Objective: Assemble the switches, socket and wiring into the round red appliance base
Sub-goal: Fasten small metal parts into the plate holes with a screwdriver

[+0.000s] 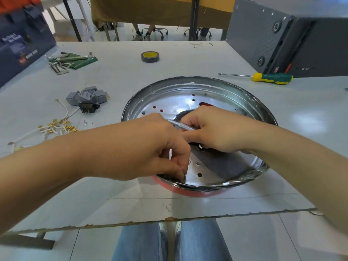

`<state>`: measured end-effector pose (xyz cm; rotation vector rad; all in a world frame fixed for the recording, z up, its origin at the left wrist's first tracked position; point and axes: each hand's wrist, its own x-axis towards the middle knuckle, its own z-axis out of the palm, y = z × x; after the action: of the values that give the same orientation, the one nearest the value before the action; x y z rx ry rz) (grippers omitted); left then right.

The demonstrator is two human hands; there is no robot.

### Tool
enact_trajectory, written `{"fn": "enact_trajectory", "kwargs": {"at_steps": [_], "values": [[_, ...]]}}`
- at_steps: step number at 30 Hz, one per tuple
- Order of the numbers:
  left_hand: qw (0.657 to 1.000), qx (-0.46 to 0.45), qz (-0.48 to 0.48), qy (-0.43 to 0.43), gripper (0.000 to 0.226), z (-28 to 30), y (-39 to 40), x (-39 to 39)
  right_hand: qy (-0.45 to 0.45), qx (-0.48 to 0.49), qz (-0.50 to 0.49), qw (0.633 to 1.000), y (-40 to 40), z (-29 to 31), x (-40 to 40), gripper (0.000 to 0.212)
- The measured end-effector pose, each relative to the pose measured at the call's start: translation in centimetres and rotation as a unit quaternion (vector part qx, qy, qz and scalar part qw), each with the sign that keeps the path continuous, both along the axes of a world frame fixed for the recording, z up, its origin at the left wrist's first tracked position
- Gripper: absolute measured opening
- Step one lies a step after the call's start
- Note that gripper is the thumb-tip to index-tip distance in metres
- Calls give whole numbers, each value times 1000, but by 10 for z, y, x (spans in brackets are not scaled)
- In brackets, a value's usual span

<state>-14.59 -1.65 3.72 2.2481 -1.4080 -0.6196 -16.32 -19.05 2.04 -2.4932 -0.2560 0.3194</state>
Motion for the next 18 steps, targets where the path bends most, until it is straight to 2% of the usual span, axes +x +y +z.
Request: {"fn": "enact_trajectory", "kwargs": {"at_steps": [6, 8, 9, 11, 14, 16, 18], "values": [[998, -9, 10, 59, 3, -4, 3, 7, 1, 6, 2, 1000, 0, 2, -2, 26], [998, 1, 9, 70, 7, -5, 3, 9, -7, 35, -15, 999, -1, 2, -2, 15], [997, 6, 8, 77, 8, -4, 3, 10, -6, 67, -28, 997, -2, 3, -2, 14], [997, 11, 2, 82, 9, -4, 3, 11, -10, 135, -39, 990, -6, 7, -3, 25], [997, 15, 3, 81, 21, -4, 4, 10, -32, 246, -31, 968, -11, 16, -11, 35], [997, 11, 6, 80, 21, -4, 5, 9, -42, 323, -31, 945, -16, 19, -17, 30], [997, 4, 12, 76, 16, -5, 5, 9, -16, 398, -11, 917, -24, 19, -22, 17]]}}
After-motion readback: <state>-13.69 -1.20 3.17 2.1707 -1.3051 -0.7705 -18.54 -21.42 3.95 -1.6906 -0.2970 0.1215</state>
